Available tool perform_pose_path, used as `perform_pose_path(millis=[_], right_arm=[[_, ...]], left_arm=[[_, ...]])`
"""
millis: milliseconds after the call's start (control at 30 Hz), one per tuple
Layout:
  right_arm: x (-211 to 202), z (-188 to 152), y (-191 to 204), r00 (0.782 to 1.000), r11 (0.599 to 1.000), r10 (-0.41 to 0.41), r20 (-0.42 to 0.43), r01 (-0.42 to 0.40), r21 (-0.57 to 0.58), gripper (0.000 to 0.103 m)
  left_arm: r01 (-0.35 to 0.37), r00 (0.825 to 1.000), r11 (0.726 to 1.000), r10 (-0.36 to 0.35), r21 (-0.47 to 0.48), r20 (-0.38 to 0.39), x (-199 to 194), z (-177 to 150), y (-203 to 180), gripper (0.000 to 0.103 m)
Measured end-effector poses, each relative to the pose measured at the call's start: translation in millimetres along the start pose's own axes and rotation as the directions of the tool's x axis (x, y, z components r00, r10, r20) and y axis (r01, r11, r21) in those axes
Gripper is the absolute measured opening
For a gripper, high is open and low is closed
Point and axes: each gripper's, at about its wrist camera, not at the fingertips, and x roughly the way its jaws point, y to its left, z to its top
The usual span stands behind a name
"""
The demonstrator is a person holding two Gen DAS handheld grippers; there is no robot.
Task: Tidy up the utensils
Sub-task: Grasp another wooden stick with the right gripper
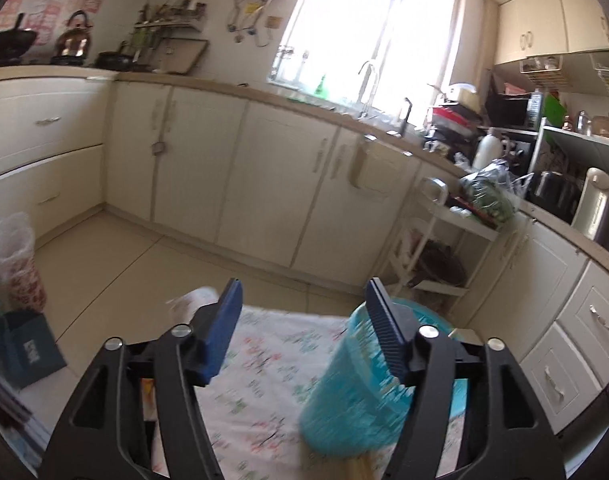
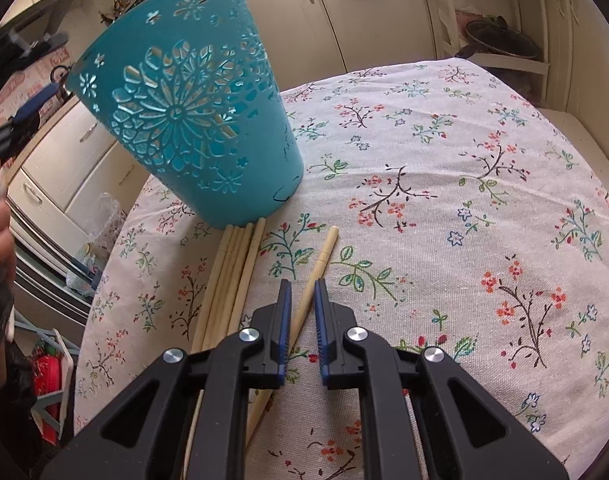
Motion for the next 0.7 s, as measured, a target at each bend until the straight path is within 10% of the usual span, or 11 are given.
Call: perform_pose_path(millis=[233,500,700], right_arm=[[2,5,16,0.997,0.984,-0.06,-0.054,0.05,-0.169,0.012],[9,6,40,0.974,0.935,-0.181,-0.136,0.128,-0.33,0.013],[-2,9,-8,0.985,0.996,0.094,-0.146,-0.092,0.024,0.006]], left_arm=[[-0.077,0.965,0.996,0.064,-0.043,-0.253,14,-80,46,0.075],[-0.061,0.945,0.998,0.059,0.004,-0.323,28,-111,40,0.079],[-0.05,0.935,0.999,0.052,0.017,-0.35,35,-122,34,0.085]])
